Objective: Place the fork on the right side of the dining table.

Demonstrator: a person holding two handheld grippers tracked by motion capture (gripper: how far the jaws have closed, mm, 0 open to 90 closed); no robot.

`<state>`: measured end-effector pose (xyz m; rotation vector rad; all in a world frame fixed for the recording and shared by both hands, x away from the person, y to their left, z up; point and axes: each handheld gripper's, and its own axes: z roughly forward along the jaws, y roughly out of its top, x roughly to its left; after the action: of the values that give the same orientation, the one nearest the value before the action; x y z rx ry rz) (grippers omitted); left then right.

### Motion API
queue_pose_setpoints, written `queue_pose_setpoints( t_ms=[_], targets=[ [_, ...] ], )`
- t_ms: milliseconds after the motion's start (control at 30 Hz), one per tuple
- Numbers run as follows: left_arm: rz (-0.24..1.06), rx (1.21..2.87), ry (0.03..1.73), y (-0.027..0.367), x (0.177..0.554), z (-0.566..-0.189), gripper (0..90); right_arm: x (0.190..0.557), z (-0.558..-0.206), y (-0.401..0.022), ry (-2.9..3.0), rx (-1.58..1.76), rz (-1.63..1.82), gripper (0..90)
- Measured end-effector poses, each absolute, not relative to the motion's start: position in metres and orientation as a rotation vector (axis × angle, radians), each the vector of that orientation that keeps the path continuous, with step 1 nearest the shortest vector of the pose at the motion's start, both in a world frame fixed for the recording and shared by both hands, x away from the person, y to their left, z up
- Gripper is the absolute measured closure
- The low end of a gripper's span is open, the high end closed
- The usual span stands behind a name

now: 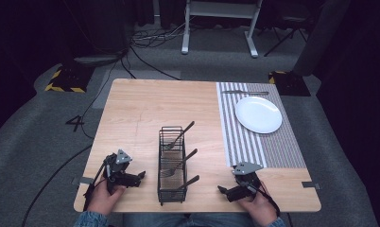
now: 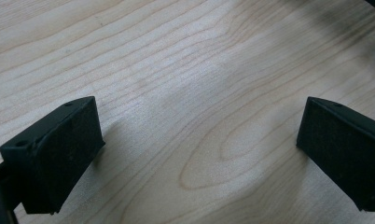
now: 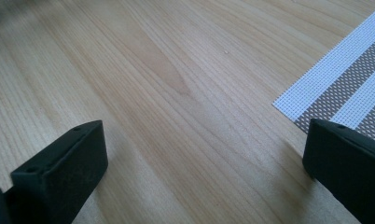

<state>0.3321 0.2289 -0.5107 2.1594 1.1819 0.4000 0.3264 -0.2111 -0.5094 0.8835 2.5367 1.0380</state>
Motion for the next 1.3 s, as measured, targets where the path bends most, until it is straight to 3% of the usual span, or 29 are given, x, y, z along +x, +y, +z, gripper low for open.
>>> queue_pose_setpoints(
  t_ms=[1000,1067,1300],
  targets=[
    [0.401,2.164,1.178,0.229,0.3325,-0.5106,0.2,0.3263,-0.5089,-0.2118,2.526,0.898,1.041,2.4],
    [0.401,2.164,1.179,0.229,0.3325,-0.5105,0.2,0.3259,-0.5086,-0.2123,2.521,0.9,1.046,4.7],
    [0.401,2.164,1.178,0.229,0.3326,-0.5106,0.2,0.3207,-0.5015,-0.2182,2.482,0.974,1.035,32.3]
  ],
)
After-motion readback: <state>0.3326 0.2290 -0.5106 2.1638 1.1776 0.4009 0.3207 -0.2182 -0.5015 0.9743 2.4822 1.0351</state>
